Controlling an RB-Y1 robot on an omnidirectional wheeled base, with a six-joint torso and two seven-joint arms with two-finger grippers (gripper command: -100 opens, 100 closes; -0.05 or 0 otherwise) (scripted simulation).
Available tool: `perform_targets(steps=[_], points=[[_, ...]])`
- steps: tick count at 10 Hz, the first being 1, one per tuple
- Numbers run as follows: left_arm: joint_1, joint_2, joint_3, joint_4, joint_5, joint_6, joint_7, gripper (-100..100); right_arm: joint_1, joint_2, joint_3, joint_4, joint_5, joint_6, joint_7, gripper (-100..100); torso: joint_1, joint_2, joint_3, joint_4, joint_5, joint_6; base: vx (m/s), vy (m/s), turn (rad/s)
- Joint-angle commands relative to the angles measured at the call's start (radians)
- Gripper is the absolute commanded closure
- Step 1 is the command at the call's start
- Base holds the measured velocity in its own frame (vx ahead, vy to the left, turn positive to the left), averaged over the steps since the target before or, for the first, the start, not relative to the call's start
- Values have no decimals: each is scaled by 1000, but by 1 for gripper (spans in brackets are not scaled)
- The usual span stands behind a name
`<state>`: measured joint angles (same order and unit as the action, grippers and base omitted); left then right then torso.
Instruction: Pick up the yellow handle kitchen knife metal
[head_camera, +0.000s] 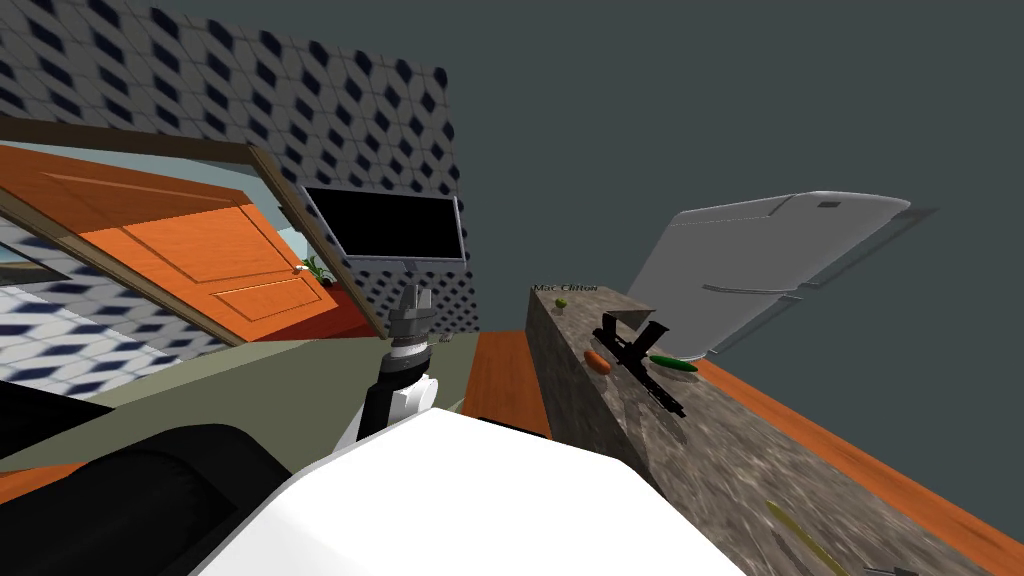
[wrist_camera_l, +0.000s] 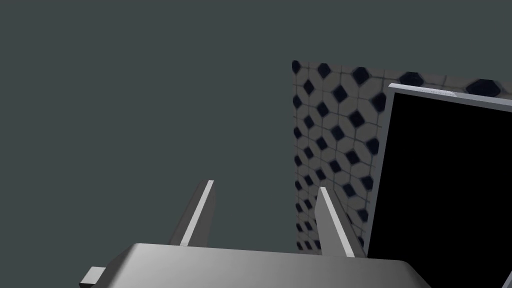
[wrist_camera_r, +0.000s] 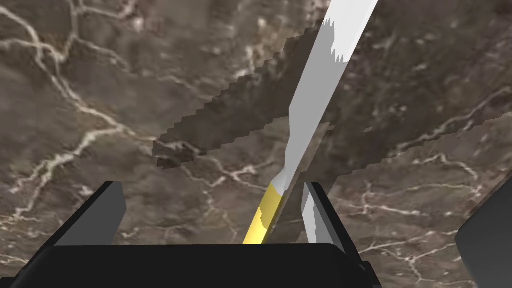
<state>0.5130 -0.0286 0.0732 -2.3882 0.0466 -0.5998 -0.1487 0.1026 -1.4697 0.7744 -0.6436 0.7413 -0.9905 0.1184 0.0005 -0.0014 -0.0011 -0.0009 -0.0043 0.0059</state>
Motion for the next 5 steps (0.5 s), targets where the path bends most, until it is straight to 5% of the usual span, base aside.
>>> perform_targets(steps=[1,5], points=[[0,0,0,0,0,0,0,0,47,50,-50,50,50,-47,-42,-100,0,0,0,0,0,0,-83,6,275],[0,0,0,0,0,0,0,0,47,51,-175,66,136,-47,-42,-100,0,3,2,1,0,0,-50,5,44]])
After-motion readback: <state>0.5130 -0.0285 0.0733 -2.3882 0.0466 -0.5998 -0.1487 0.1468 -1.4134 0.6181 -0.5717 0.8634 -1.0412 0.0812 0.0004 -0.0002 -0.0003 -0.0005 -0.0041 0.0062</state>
